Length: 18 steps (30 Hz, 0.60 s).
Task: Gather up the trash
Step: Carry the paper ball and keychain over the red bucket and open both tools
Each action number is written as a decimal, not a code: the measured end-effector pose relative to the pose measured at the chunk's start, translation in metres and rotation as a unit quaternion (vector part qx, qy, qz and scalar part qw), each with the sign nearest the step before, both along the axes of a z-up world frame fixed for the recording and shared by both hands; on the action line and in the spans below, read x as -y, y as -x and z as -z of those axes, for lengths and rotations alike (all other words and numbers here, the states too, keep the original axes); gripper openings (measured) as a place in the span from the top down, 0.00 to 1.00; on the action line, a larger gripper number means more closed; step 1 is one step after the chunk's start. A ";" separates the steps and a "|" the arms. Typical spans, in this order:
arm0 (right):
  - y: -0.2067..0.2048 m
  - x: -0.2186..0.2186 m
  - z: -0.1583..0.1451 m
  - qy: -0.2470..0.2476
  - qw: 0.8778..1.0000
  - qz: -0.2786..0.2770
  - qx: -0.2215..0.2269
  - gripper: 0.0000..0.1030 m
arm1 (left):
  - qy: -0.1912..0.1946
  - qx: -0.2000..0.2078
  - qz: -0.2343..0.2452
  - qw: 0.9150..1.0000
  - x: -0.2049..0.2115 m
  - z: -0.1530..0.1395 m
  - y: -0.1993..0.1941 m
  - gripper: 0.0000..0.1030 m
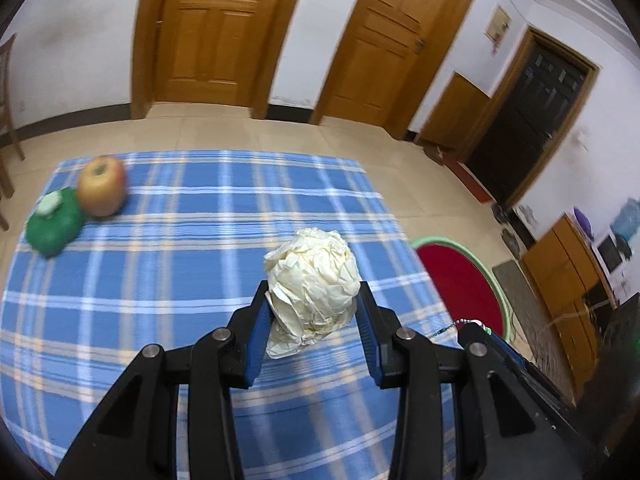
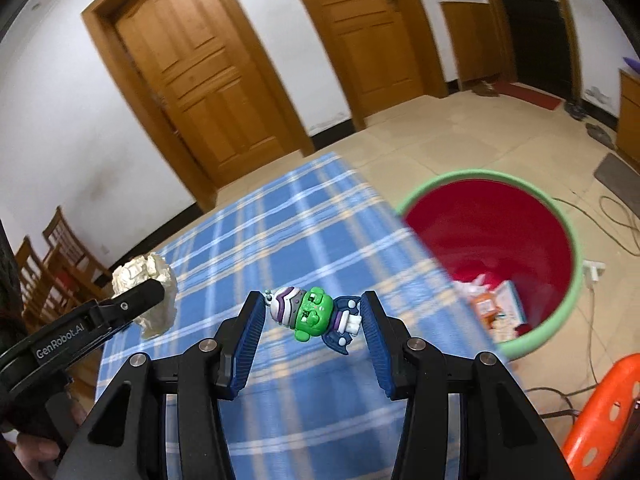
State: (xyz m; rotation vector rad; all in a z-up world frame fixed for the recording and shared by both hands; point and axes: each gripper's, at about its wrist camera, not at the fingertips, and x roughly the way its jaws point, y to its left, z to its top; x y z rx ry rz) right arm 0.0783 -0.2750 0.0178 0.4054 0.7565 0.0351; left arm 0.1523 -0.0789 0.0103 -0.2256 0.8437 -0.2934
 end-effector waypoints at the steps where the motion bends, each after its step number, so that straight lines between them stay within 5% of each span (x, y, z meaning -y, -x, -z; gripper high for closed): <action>1: 0.001 0.006 0.001 -0.001 1.000 0.006 -0.001 0.52 | -0.002 0.000 0.008 1.000 0.009 0.000 -0.002 0.61; 18: 0.001 0.103 0.035 -0.020 0.994 0.102 -0.035 0.49 | -0.005 -0.002 0.122 0.992 0.117 0.013 -0.025 0.61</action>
